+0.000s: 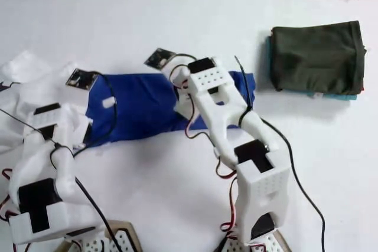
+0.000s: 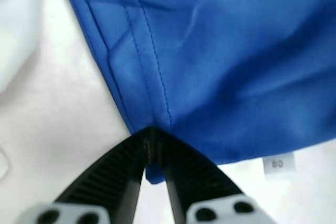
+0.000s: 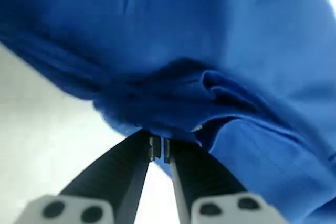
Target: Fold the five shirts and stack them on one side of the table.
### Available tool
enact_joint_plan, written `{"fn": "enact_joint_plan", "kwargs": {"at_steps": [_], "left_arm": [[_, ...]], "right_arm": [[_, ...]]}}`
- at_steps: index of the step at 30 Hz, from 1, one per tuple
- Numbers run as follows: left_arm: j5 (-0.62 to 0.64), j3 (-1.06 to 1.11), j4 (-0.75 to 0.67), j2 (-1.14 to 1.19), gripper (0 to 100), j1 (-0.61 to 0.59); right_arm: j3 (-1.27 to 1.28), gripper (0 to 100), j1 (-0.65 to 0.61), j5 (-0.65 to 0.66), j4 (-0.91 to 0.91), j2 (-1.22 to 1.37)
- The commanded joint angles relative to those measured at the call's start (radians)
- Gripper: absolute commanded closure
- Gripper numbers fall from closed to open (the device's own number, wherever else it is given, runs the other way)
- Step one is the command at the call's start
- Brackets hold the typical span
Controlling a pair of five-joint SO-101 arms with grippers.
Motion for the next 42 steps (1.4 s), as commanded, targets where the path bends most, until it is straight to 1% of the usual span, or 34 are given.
{"fn": "enact_joint_plan", "kwargs": {"at_steps": [1,8,18,25,31,37,40,42], "left_arm": [[0.002,0.004,-0.021,0.003,97,0.002],[0.002,0.004,-0.021,0.003,97,0.002],[0.002,0.004,-0.021,0.003,97,0.003],[0.002,0.005,-0.020,0.003,97,0.003],[0.002,0.005,-0.018,0.003,97,0.002],[0.000,0.005,-0.018,0.003,97,0.002],[0.000,0.005,-0.018,0.003,97,0.002],[0.000,0.005,-0.018,0.003,97,0.002]], "right_arm": [[-0.005,97.9,-0.019,0.002,-0.031,-0.082],[-0.012,97.9,-0.022,0.002,-0.071,-0.085],[-0.064,97.9,-0.018,0.006,-0.076,-0.065],[-0.195,97.9,-0.005,0.005,0.007,-0.097],[-0.157,97.9,0.054,0.011,0.033,-0.105],[-0.190,97.9,0.196,0.011,0.125,-0.127],[-0.180,97.9,0.216,0.011,0.211,-0.108],[-0.157,97.9,0.219,0.012,0.226,-0.081]]}}
